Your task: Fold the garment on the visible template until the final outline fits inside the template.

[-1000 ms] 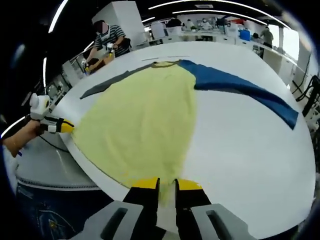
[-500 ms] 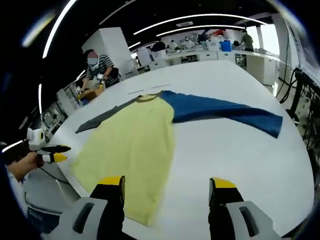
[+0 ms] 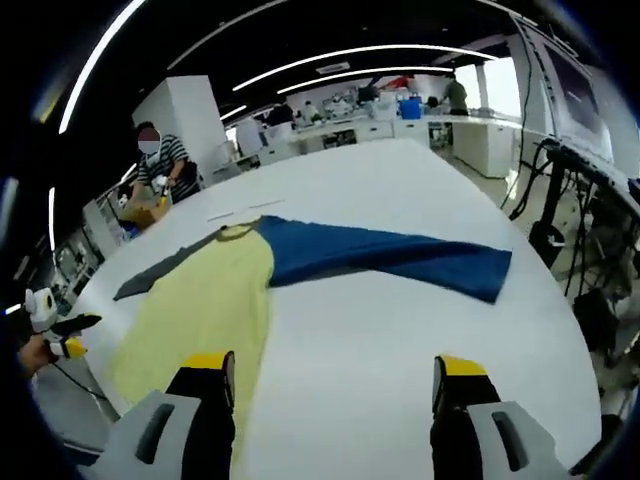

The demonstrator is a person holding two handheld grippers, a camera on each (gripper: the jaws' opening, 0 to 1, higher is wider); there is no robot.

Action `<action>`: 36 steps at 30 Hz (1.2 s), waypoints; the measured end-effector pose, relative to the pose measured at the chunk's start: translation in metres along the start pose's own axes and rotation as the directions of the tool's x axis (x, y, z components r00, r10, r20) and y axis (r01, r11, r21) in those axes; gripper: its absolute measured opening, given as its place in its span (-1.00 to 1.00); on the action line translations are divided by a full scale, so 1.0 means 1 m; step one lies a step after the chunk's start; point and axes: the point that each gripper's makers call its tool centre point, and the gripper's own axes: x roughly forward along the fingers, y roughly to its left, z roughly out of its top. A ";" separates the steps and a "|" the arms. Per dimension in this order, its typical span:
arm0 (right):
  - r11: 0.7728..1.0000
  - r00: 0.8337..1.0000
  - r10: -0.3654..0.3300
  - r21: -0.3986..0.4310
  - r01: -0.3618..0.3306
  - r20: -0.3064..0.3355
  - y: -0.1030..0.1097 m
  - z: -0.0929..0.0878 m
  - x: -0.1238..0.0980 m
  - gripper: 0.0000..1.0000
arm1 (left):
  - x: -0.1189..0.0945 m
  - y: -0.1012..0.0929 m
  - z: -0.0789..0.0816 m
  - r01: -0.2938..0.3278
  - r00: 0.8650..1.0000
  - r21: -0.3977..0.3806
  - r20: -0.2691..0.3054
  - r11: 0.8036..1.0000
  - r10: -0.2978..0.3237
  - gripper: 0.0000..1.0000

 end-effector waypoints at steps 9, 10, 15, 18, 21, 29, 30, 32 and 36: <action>0.994 0.994 -0.098 0.064 0.094 0.058 -0.039 0.034 0.007 0.50 | 0.000 -0.005 0.006 0.030 0.999 0.052 0.009 0.998 -0.031 0.98; 0.992 0.991 -0.115 0.054 0.112 0.066 -0.047 0.038 0.009 0.49 | 0.000 -0.005 0.007 0.031 0.999 0.058 0.011 0.998 -0.032 0.98; 0.975 0.974 -0.219 0.059 0.215 0.063 -0.079 0.040 0.014 0.33 | -0.001 -0.006 0.010 0.034 0.999 0.069 0.019 0.997 -0.036 0.98; 0.963 0.964 -0.261 0.086 0.256 0.056 -0.104 0.041 0.021 0.23 | -0.002 -0.007 0.011 0.038 0.999 0.079 0.025 0.996 -0.040 0.98; 0.954 0.957 -0.287 0.098 0.282 0.044 -0.120 0.041 0.027 0.10 | -0.002 -0.006 0.012 0.037 0.999 0.092 0.027 0.995 -0.040 0.98; 0.933 0.936 -0.352 0.083 0.350 0.007 -0.149 0.036 0.043 -0.43 | -0.001 -0.008 0.012 0.045 0.998 0.112 0.030 0.993 -0.048 0.98; 0.929 0.932 -0.362 0.089 0.360 0.004 -0.153 0.034 0.045 -0.48 | -0.001 -0.008 0.012 0.046 0.998 0.110 0.028 0.993 -0.049 0.98; 0.924 0.934 -0.356 0.149 0.351 0.007 -0.153 0.034 0.047 -0.53 | -0.001 -0.009 0.012 0.047 0.998 0.114 0.026 0.992 -0.051 0.98; 0.929 0.934 -0.356 0.110 0.355 -0.006 -0.153 0.034 0.053 -0.56 | -0.002 -0.008 0.011 0.038 0.999 0.137 0.022 0.990 -0.041 0.97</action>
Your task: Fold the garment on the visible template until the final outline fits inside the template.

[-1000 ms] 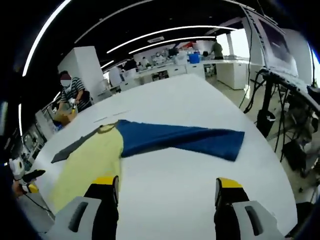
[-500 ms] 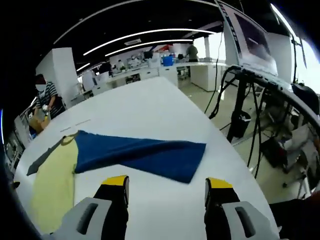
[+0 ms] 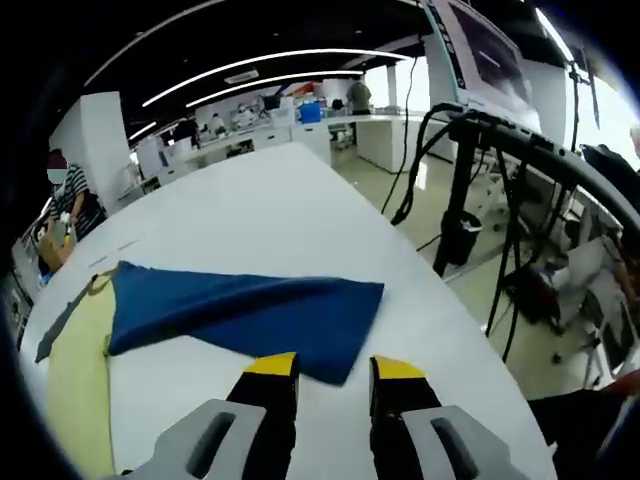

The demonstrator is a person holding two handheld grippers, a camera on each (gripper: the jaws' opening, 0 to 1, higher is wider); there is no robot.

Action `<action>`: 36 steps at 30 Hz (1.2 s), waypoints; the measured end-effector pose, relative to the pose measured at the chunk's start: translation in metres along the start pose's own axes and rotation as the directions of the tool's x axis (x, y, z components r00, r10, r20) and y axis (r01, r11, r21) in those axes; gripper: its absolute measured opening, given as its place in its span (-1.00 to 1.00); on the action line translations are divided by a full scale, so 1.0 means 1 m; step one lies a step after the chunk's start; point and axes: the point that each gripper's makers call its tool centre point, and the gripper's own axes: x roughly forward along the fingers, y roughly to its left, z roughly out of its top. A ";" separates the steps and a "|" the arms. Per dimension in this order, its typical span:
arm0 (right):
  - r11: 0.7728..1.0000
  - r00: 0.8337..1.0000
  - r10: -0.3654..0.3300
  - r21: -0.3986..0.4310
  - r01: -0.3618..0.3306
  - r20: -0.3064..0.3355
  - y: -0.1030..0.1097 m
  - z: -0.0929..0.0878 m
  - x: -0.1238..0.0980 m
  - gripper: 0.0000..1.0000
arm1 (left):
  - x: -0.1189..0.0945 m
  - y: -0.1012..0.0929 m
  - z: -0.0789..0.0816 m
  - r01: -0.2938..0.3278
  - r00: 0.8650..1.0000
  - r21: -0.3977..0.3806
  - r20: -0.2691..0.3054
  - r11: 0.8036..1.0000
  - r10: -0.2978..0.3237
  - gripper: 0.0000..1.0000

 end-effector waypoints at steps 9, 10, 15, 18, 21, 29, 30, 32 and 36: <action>1.000 0.999 -0.022 -0.017 0.021 -0.038 0.001 -0.010 0.003 -0.72 | -0.004 0.014 -0.008 -0.008 1.000 0.017 -0.007 1.000 0.008 0.93; 1.000 0.999 -0.021 -0.014 0.020 -0.040 0.001 -0.010 0.004 -0.75 | -0.005 0.016 -0.011 -0.010 1.000 0.018 -0.015 1.000 0.010 0.93; 0.999 0.999 -0.027 -0.024 0.026 -0.042 -0.003 -0.011 0.006 -0.83 | -0.008 0.012 -0.013 -0.022 0.999 0.022 -0.036 1.000 0.023 0.92; 0.999 0.999 -0.020 -0.025 0.019 -0.049 -0.003 -0.012 0.005 -0.89 | -0.008 0.012 -0.011 -0.026 0.999 0.013 -0.033 1.000 0.027 0.91; 1.000 0.999 -0.019 -0.022 0.018 -0.049 -0.005 -0.011 0.005 -1.00 | -0.006 0.007 -0.009 -0.025 0.999 0.018 -0.035 1.000 0.025 0.91; 0.998 0.998 -0.031 -0.061 0.027 -0.058 -0.015 -0.009 -0.001 -1.00 | -0.005 0.015 -0.015 -0.010 0.999 0.031 -0.039 0.999 0.011 0.91; 0.998 0.998 -0.032 -0.063 0.028 -0.059 -0.016 -0.009 -0.004 -1.00 | -0.005 0.015 -0.016 -0.008 0.999 0.031 -0.041 0.999 0.009 0.92; 0.998 0.998 -0.026 -0.057 0.023 -0.063 -0.019 -0.009 -0.003 -1.00 | -0.004 0.016 -0.017 -0.004 0.999 0.032 -0.040 0.999 0.005 0.92; 0.998 0.997 -0.020 -0.059 0.015 -0.081 -0.019 -0.011 -0.001 -1.00 | -0.003 0.016 -0.019 0.003 0.999 0.031 -0.044 1.000 -0.002 0.92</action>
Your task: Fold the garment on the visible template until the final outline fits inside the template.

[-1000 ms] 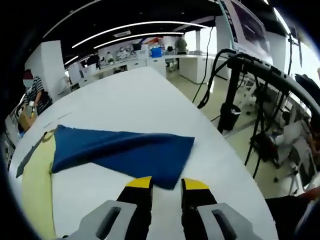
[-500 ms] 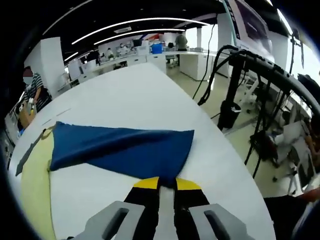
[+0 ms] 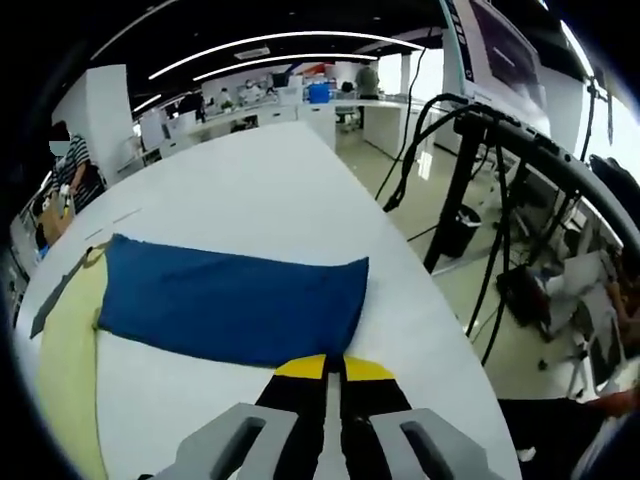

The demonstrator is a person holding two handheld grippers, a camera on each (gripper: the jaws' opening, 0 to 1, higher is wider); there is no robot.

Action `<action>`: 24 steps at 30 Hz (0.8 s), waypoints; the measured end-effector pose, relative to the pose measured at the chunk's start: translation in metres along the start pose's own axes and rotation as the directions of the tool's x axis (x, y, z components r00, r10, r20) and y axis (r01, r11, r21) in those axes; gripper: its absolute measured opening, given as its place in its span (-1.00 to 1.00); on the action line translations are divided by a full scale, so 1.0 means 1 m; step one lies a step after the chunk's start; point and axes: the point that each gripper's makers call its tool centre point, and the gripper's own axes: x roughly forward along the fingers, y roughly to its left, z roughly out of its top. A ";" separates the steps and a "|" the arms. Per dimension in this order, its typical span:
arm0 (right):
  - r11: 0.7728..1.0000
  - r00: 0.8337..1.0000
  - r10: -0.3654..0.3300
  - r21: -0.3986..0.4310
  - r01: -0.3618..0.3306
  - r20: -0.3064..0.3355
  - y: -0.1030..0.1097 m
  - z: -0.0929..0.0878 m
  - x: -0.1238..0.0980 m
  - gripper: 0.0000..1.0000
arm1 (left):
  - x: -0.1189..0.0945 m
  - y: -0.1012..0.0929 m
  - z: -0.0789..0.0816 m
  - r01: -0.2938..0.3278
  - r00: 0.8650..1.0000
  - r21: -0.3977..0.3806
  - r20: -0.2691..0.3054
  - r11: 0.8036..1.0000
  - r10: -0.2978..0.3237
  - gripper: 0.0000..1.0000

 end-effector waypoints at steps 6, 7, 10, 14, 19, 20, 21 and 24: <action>0.999 1.000 0.001 0.033 -0.001 0.005 0.000 0.001 -0.001 -1.00 | 0.001 -0.006 0.003 0.003 1.000 0.006 -0.001 1.000 -0.003 0.92; 0.999 1.000 0.003 0.042 -0.003 0.017 0.000 0.003 -0.002 -1.00 | 0.000 -0.008 0.004 0.001 1.000 0.008 -0.004 1.000 -0.001 0.93; 0.999 0.999 0.005 0.050 -0.007 0.034 0.002 0.006 -0.006 -1.00 | 0.000 -0.010 0.005 -0.002 1.000 0.007 -0.007 1.000 0.002 0.93; 0.999 0.999 0.007 0.051 -0.009 0.047 0.005 0.010 -0.007 -1.00 | 0.000 -0.015 0.006 -0.003 1.000 0.007 -0.014 1.000 0.004 0.92; 0.999 0.997 0.014 0.043 -0.017 0.076 0.009 0.019 -0.013 -1.00 | 0.001 -0.022 0.008 -0.002 1.000 0.001 -0.022 1.000 0.002 0.91; 0.999 0.997 0.017 0.039 -0.021 0.081 0.009 0.019 -0.011 -1.00 | 0.001 -0.024 0.009 -0.001 1.000 0.001 -0.020 1.000 0.001 0.91; 0.999 0.996 0.020 0.036 -0.023 0.085 0.011 0.021 -0.012 -1.00 | 0.001 -0.025 0.010 -0.001 1.000 0.002 -0.018 1.000 0.001 0.91; 0.999 0.994 0.029 0.028 -0.032 0.105 0.017 0.028 -0.018 -1.00 | 0.000 -0.026 0.013 0.001 1.000 0.002 -0.013 1.000 0.000 0.92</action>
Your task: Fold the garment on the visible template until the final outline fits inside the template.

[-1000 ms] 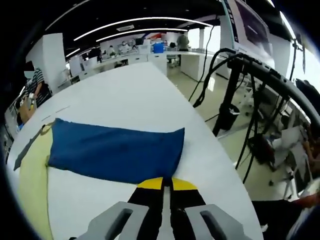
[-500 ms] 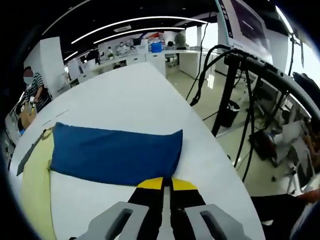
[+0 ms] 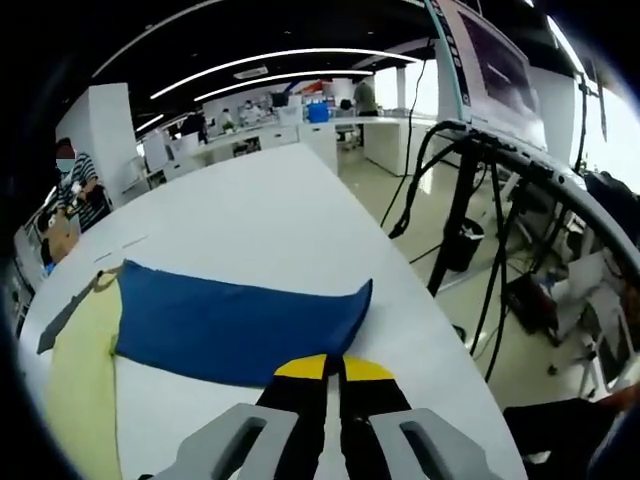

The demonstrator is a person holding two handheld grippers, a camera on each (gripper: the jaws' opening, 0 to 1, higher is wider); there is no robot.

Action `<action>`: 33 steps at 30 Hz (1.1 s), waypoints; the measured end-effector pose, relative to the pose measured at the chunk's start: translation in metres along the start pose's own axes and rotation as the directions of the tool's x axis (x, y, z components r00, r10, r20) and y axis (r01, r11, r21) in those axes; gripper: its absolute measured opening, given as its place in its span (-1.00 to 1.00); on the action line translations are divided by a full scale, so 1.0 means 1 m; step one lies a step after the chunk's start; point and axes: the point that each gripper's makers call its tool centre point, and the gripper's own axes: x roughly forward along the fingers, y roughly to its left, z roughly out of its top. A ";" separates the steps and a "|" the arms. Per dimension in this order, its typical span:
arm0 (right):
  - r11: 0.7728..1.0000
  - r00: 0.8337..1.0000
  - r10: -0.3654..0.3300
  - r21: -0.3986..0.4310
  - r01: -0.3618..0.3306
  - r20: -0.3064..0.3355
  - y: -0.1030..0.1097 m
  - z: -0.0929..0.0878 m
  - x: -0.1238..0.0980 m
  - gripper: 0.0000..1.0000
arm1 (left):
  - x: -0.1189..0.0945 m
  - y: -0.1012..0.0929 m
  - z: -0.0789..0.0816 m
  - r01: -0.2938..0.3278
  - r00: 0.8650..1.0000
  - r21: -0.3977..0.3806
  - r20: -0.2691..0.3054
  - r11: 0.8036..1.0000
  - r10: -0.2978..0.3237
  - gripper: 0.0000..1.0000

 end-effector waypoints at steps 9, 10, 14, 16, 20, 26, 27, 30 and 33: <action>0.999 0.998 0.048 -0.028 -0.047 0.043 0.023 0.021 -0.009 -1.00 | -0.002 -0.001 0.002 -0.002 1.000 -0.007 0.009 1.000 0.002 0.92; 0.998 0.997 0.054 -0.028 -0.053 0.046 0.026 0.023 -0.010 -1.00 | -0.002 -0.001 0.002 -0.002 1.000 -0.008 0.008 1.000 0.002 0.93; 0.996 0.995 0.087 -0.043 -0.084 0.056 0.041 0.031 -0.012 -1.00 | -0.004 0.002 -0.001 -0.001 1.000 -0.008 0.009 1.000 0.001 0.94; 0.993 0.992 0.107 -0.049 -0.104 0.061 0.049 0.035 -0.013 -1.00 | -0.004 0.003 -0.002 0.000 1.000 -0.009 0.008 1.000 0.000 0.94; 0.989 0.989 0.134 -0.073 -0.129 0.063 0.062 0.041 -0.014 -1.00 | -0.005 0.005 -0.002 0.000 1.000 -0.008 0.009 1.000 0.000 0.95; 0.981 0.982 0.175 -0.103 -0.167 0.072 0.081 0.049 -0.015 -1.00 | -0.005 0.009 -0.003 -0.001 1.000 -0.001 0.013 1.000 0.001 0.95; 0.979 0.980 0.183 -0.107 -0.174 0.074 0.087 0.050 -0.017 -1.00 | -0.006 0.009 -0.003 -0.001 1.000 -0.003 0.015 1.000 0.001 0.95; 0.974 0.975 0.206 -0.116 -0.196 0.080 0.104 0.052 -0.024 -1.00 | -0.006 0.010 -0.004 -0.002 1.000 -0.004 0.016 1.000 0.002 0.95; 0.967 0.970 0.230 -0.134 -0.219 0.079 0.111 0.052 -0.021 -1.00 | -0.007 0.010 -0.005 -0.003 1.000 -0.003 0.016 1.000 0.003 0.95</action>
